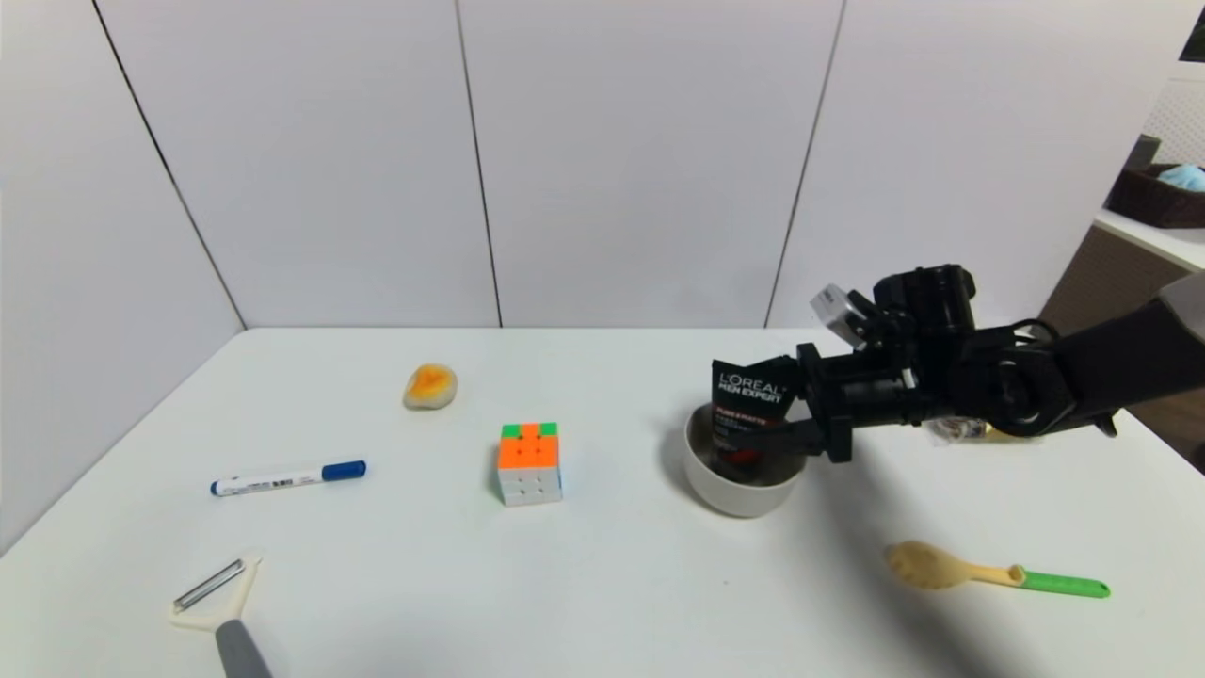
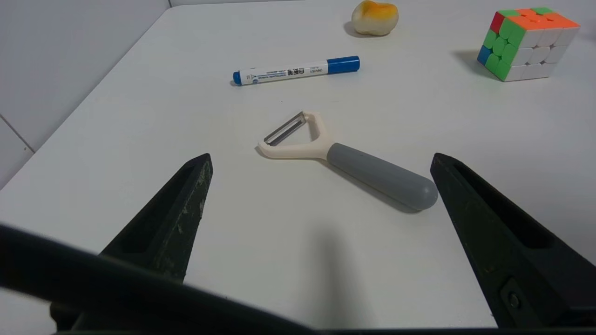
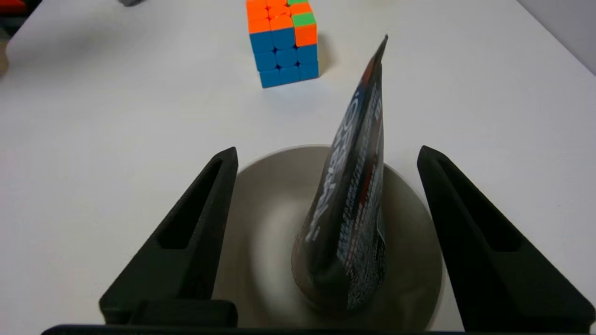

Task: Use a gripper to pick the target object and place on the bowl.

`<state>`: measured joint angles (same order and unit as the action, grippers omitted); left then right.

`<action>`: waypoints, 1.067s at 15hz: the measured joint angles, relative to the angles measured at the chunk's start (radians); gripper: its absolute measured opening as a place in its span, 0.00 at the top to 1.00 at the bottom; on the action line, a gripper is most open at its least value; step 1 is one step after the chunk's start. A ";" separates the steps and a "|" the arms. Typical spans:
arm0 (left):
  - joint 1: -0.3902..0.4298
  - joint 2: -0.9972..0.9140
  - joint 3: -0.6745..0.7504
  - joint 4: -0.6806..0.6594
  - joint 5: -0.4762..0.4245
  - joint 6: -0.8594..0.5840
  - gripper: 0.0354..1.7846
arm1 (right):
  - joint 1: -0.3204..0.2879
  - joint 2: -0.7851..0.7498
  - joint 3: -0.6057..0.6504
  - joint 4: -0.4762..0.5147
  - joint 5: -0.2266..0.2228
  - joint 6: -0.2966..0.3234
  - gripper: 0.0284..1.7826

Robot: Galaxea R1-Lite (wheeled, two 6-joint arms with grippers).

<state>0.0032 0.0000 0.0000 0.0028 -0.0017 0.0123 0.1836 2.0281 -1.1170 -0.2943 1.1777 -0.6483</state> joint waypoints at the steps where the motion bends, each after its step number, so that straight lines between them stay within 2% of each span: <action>1: 0.000 0.000 0.000 0.000 0.000 0.000 0.06 | -0.006 -0.021 0.000 0.026 -0.001 0.001 0.22; 3: 0.000 0.000 0.000 0.000 0.000 0.000 0.06 | -0.031 -0.082 0.000 0.102 -0.003 0.002 0.18; 6: 0.000 0.000 0.000 0.000 0.000 0.000 0.06 | -0.103 -0.214 0.017 0.262 -0.004 0.003 0.14; 8: 0.000 0.000 0.000 0.000 0.000 0.000 0.06 | -0.170 -0.330 0.069 0.346 -0.005 0.004 0.11; 12: 0.000 0.000 0.000 0.000 0.000 0.000 0.06 | -0.357 -0.625 0.257 0.387 -0.008 0.007 0.08; 14: 0.000 0.000 0.000 0.000 0.000 0.000 0.06 | -0.439 -0.795 0.368 0.390 -0.043 0.021 0.08; 15: 0.000 0.000 0.000 0.000 0.000 0.000 0.06 | -0.468 -0.882 0.421 0.390 -0.082 0.040 0.07; 16: 0.000 0.000 0.000 0.000 0.000 0.000 0.06 | -0.491 -0.974 0.472 0.395 -0.142 0.076 0.07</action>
<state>0.0032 0.0000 0.0000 0.0032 -0.0017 0.0128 -0.3079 1.0540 -0.6447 0.1009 1.0353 -0.5723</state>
